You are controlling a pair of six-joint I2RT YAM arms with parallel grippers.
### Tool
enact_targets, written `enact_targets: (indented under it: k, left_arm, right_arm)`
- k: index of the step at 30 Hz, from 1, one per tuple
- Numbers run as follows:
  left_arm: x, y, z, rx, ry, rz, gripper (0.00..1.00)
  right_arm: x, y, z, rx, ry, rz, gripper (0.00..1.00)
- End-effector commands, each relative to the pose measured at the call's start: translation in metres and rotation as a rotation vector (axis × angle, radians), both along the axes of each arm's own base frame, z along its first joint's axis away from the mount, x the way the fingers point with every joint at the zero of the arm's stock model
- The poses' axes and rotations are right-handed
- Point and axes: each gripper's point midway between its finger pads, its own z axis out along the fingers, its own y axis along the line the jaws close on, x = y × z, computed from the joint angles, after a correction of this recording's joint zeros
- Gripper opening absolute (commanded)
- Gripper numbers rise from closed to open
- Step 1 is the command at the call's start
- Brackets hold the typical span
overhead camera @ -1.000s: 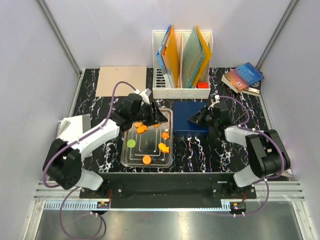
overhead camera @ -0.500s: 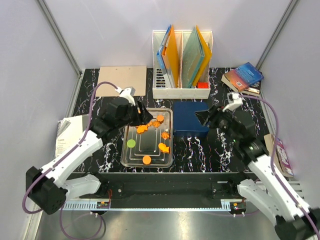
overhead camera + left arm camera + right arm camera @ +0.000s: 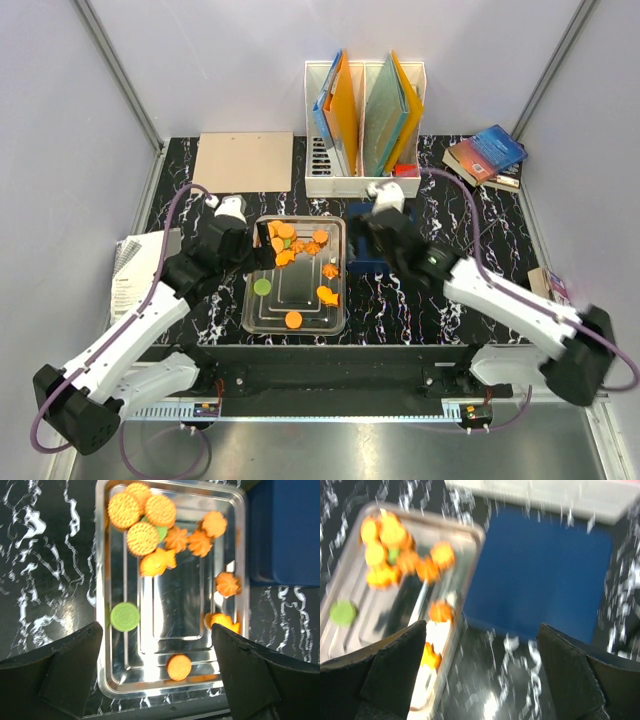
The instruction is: Pack the cookies
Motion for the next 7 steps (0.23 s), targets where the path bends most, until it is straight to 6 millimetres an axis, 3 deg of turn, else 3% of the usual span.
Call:
enact_targets:
  k: [1,4,7]
  left_arm:
    - [0.001,0.01,0.026,-0.011,-0.047,0.051,0.94]
    - [-0.002,0.011,0.033,-0.028,-0.076,0.042,0.93]
    - [-0.003,0.013,0.035,-0.017,-0.089,0.03,0.94]
  right_arm:
    - [0.053,0.022,0.08,-0.054,-0.201,-0.077,1.0]
    - [0.055,0.035,0.099,0.017,-0.252,-0.035,1.0]
    - [0.046,0.029,0.102,0.073,-0.284,-0.025,1.0]
